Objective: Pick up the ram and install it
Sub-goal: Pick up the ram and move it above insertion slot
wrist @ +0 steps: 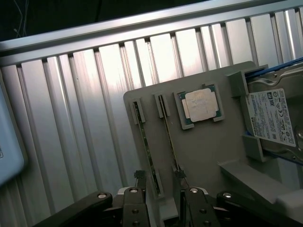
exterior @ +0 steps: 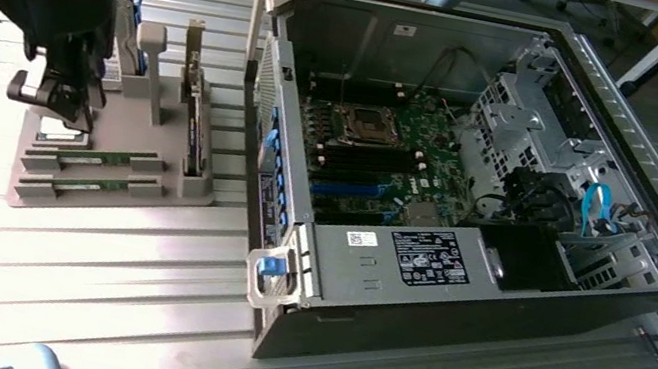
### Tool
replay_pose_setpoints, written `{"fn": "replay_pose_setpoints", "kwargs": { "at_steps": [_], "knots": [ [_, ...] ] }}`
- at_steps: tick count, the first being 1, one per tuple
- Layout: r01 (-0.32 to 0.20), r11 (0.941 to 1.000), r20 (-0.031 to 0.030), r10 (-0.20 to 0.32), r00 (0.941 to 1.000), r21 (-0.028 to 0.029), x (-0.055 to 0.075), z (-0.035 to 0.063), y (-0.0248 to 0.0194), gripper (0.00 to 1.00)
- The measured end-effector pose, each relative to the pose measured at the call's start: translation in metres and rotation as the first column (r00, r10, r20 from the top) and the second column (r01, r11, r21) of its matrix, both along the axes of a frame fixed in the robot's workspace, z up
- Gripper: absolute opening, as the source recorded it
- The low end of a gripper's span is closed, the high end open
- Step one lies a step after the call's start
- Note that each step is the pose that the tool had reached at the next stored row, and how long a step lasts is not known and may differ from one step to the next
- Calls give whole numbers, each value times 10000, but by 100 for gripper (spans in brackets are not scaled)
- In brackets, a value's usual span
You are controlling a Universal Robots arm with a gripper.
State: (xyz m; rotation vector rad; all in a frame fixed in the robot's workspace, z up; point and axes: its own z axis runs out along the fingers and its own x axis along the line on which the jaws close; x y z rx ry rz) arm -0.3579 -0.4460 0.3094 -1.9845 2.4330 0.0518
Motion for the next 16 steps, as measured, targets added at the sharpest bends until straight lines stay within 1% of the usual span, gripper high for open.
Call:
{"fn": "replay_pose_setpoints", "kwargs": {
  "at_steps": [16],
  "knots": [
    [0,10000,0,0,10000,0,0,-68,0,36]
  ]
}}
